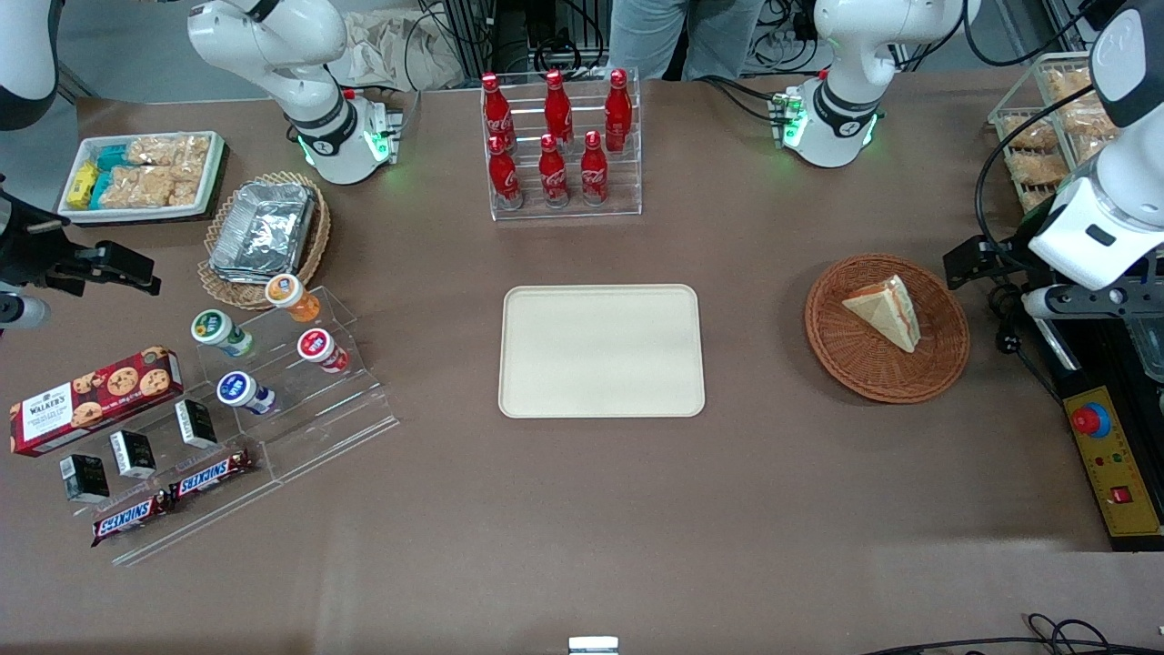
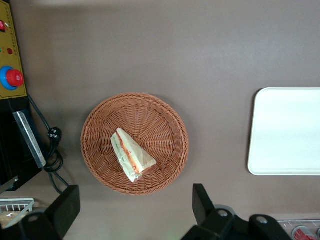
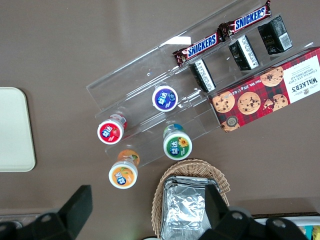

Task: Place sandwich from basket to tray

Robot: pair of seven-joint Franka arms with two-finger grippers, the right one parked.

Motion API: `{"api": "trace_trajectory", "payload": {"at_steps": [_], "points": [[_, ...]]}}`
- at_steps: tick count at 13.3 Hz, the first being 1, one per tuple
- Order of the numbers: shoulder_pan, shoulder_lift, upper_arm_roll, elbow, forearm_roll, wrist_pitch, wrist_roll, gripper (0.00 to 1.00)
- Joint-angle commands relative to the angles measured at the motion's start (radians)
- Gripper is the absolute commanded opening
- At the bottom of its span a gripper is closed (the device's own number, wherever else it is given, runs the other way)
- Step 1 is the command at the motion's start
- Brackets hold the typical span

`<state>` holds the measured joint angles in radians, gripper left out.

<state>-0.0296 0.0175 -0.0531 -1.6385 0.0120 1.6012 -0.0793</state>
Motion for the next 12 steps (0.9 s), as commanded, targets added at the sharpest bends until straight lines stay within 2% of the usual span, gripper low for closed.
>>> {"api": "trace_trajectory", "payload": {"at_steps": [1, 7, 12], "points": [[0.004, -0.025, -0.01, -0.012, 0.02, 0.003, -0.022, 1.0], [0.002, -0.046, -0.01, -0.055, 0.022, 0.003, -0.126, 1.0], [0.007, -0.2, -0.008, -0.292, 0.036, 0.116, -0.238, 1.0]]}}
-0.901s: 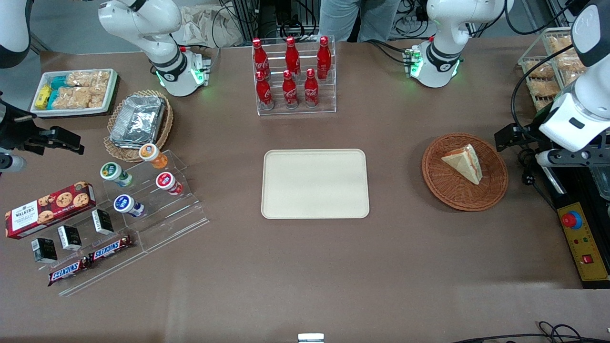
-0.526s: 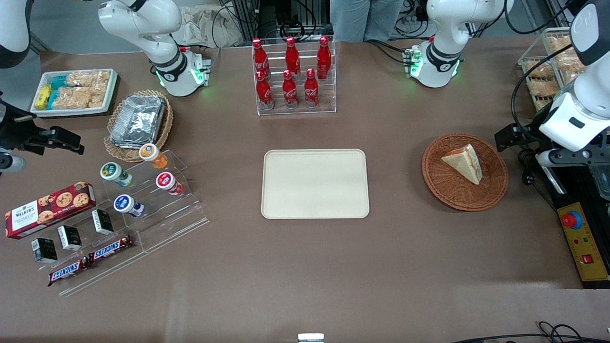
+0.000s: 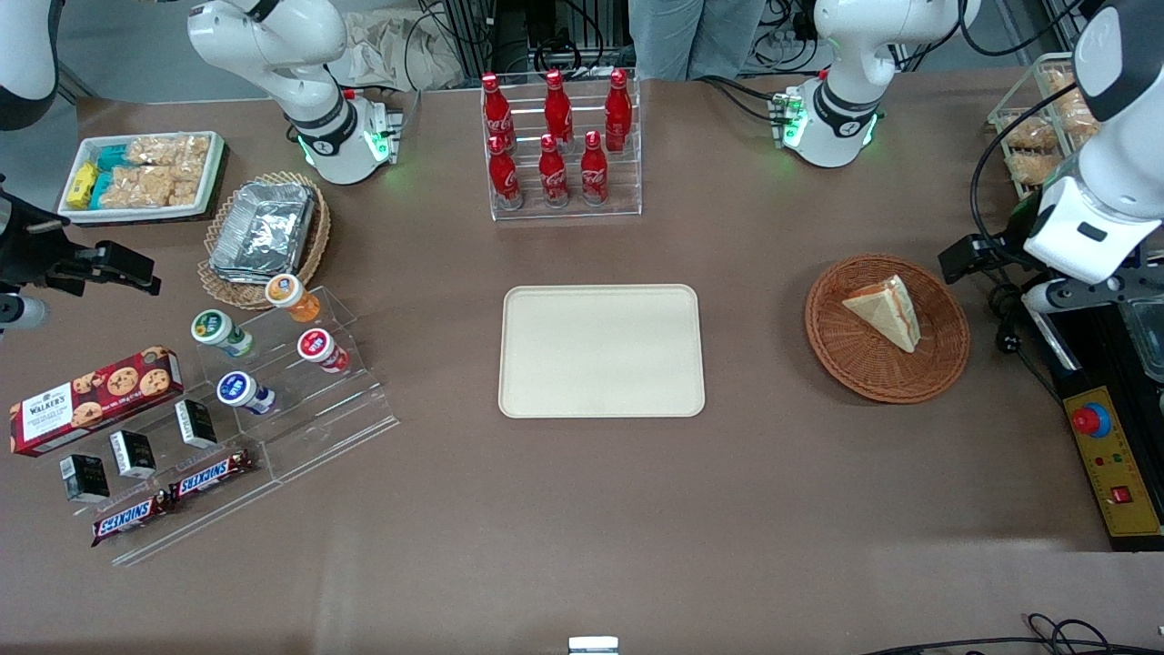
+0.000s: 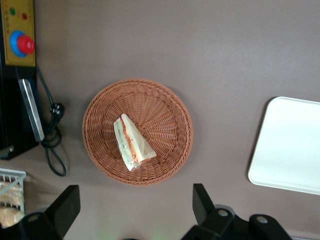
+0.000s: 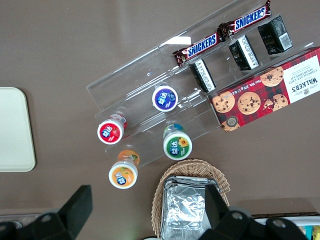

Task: Place sandwich from basket to tray

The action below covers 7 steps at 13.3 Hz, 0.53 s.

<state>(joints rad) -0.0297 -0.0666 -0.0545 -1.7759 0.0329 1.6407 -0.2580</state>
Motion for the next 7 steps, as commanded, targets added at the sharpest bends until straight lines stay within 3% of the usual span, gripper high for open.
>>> {"api": "trace_trajectory", "payload": {"at_steps": [1, 7], "points": [[0.007, -0.149, -0.007, -0.207, 0.015, 0.108, -0.09, 1.0], [0.014, -0.255, -0.001, -0.42, 0.013, 0.223, -0.173, 1.0]]}}
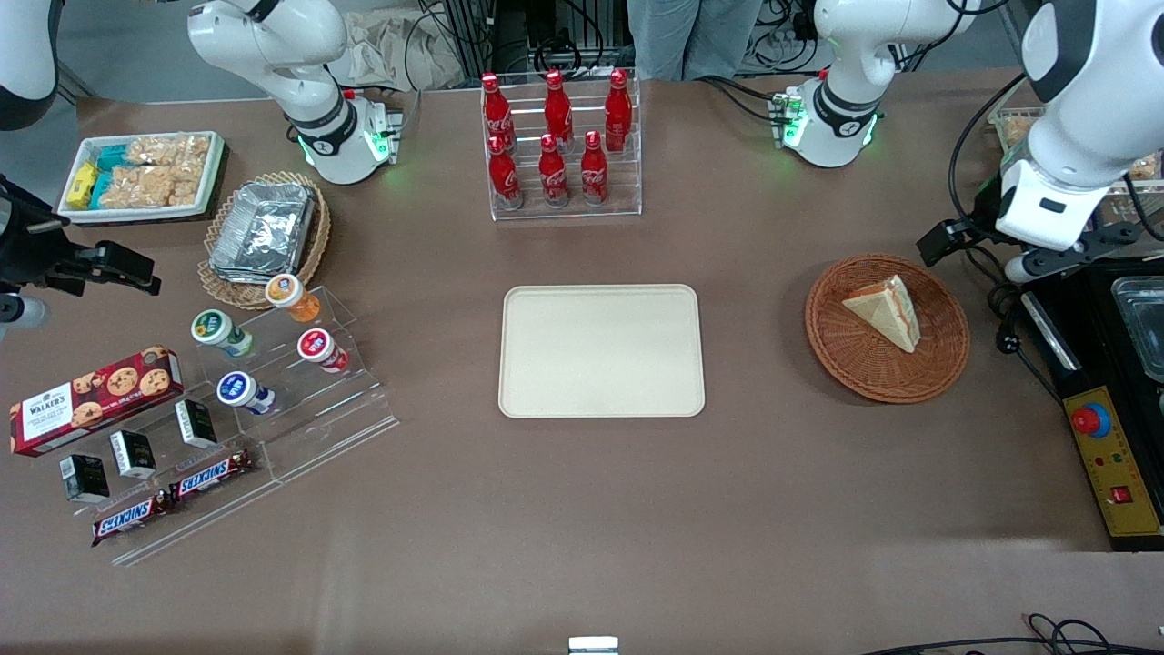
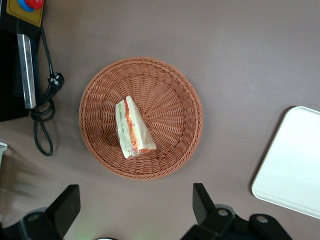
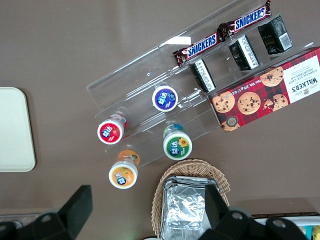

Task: Place sandwich from basket to tray

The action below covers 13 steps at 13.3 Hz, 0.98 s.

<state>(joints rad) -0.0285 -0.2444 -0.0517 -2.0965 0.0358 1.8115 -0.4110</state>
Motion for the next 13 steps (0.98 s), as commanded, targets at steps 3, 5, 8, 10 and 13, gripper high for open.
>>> {"api": "trace_trajectory", "payload": {"at_steps": [3, 5, 8, 10, 13], "points": [[0.042, -0.082, -0.004, -0.114, 0.007, 0.058, -0.037, 1.0], [0.044, -0.084, -0.004, -0.128, 0.007, 0.06, -0.051, 1.0], [0.045, -0.098, -0.004, -0.163, 0.007, 0.074, -0.081, 1.0], [0.045, -0.113, -0.004, -0.197, 0.007, 0.097, -0.097, 1.0], [0.045, -0.121, -0.004, -0.234, 0.007, 0.124, -0.11, 1.0]]}}
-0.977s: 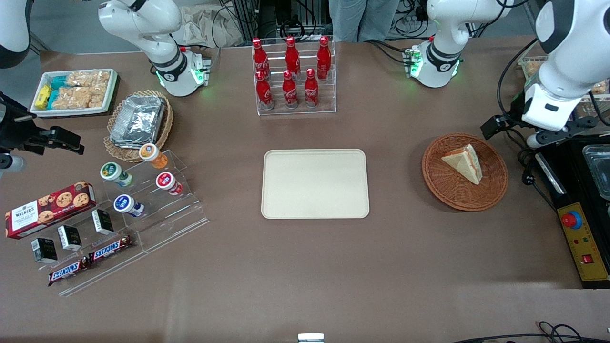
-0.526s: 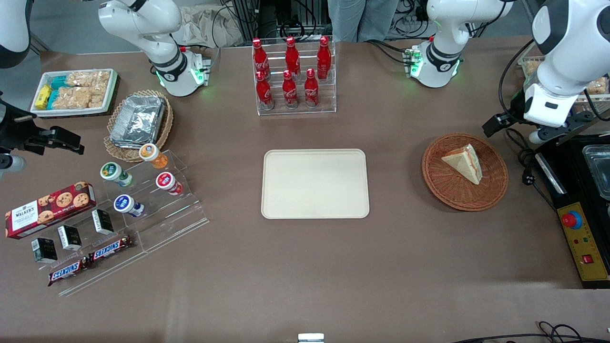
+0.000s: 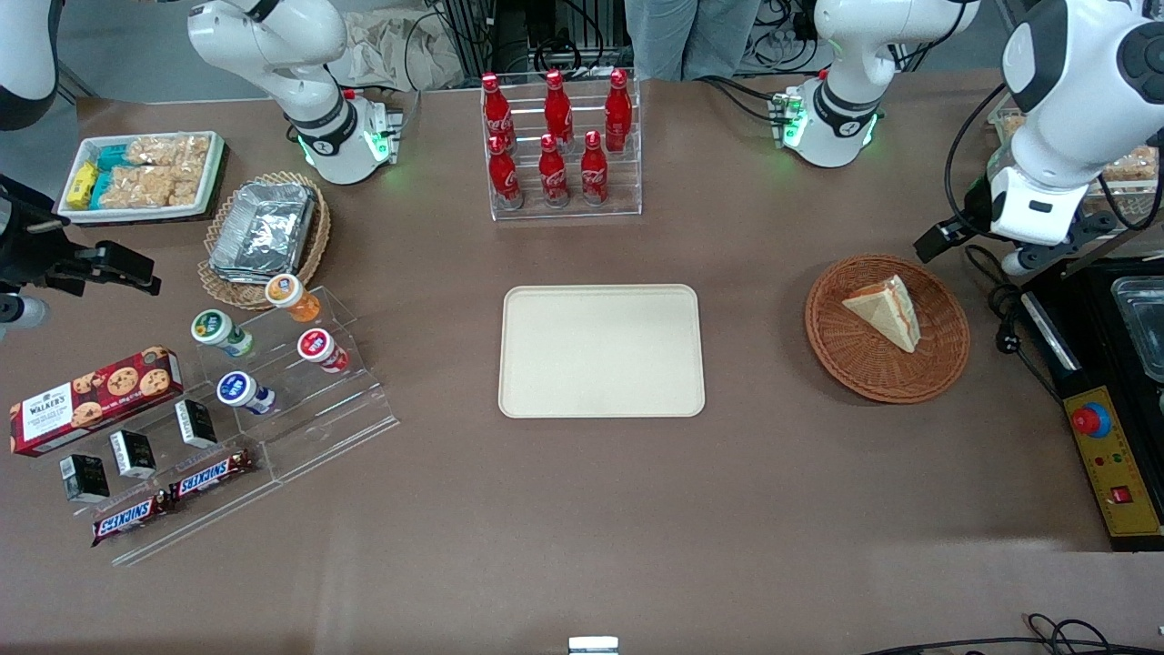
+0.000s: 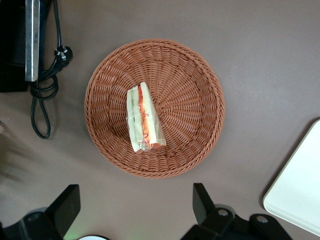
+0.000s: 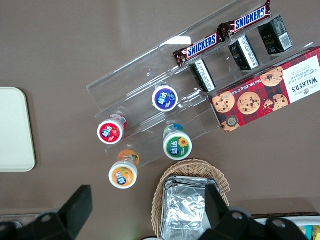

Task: Place sandwich from basket to tray
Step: 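Lower the open left gripper onto the wrapped sandwich in the basket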

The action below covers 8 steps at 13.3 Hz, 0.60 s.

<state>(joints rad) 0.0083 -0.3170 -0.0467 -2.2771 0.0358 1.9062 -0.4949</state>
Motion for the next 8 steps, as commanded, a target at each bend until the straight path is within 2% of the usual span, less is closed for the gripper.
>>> {"api": "trace_trajectory", "payload": {"at_steps": [1, 8], "points": [[0.009, -0.047, -0.009, -0.061, 0.007, 0.033, -0.034, 1.0], [0.024, -0.021, -0.009, -0.214, 0.004, 0.226, -0.085, 1.0]]}}
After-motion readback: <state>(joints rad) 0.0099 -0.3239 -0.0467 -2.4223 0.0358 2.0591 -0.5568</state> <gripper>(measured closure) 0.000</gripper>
